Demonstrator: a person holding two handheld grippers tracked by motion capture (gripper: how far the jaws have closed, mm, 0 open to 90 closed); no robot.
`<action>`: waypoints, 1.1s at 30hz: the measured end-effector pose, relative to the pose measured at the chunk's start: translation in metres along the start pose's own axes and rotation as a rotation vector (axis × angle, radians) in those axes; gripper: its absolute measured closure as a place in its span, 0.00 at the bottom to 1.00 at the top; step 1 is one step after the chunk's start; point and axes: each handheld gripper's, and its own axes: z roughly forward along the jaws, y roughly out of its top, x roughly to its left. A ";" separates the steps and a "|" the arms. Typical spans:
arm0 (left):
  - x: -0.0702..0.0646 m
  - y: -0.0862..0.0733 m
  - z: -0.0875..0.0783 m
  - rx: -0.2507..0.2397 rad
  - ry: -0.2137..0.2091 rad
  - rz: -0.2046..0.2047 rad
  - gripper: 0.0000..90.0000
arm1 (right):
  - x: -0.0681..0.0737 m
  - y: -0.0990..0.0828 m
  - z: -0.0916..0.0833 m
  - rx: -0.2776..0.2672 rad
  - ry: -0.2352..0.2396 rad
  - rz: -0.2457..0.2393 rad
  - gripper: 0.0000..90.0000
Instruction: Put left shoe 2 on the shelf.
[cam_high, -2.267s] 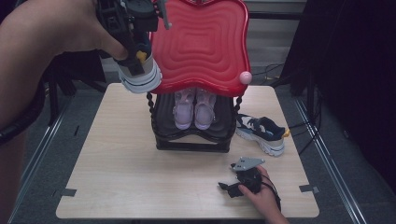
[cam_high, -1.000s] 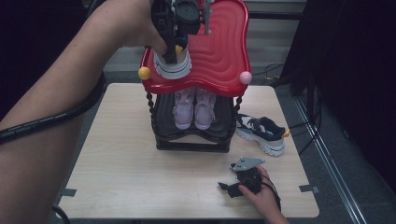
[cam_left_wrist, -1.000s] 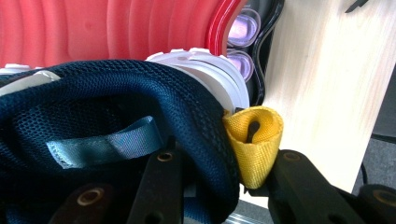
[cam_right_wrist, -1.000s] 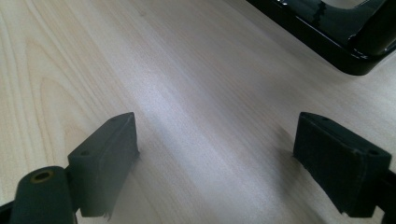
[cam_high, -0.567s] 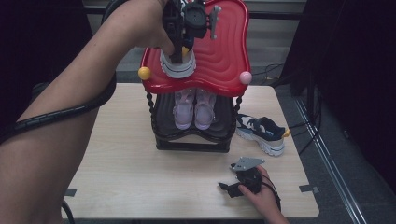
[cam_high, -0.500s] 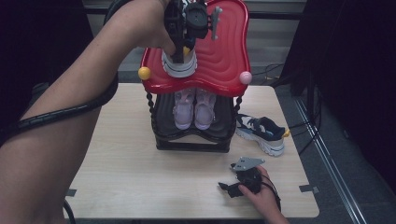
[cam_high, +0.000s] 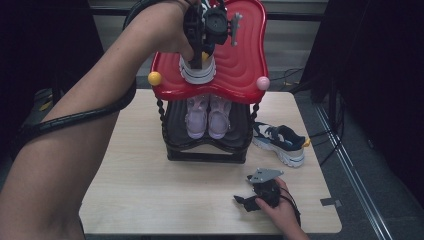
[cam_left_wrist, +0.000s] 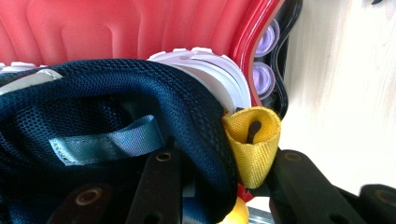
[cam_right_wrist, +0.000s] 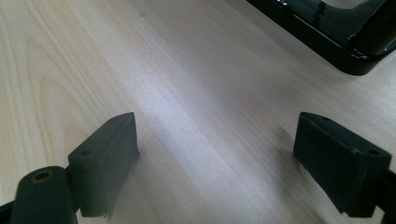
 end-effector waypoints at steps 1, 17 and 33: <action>0.000 0.000 0.001 -0.003 0.000 -0.002 0.79 | 0.000 0.000 0.000 0.000 0.000 0.000 0.15; 0.004 -0.002 0.007 0.003 0.013 0.033 0.78 | 0.000 0.000 0.000 -0.001 0.001 0.003 0.15; 0.004 -0.010 0.010 -0.007 0.013 0.000 0.76 | 0.000 0.000 0.000 -0.001 0.000 0.002 0.15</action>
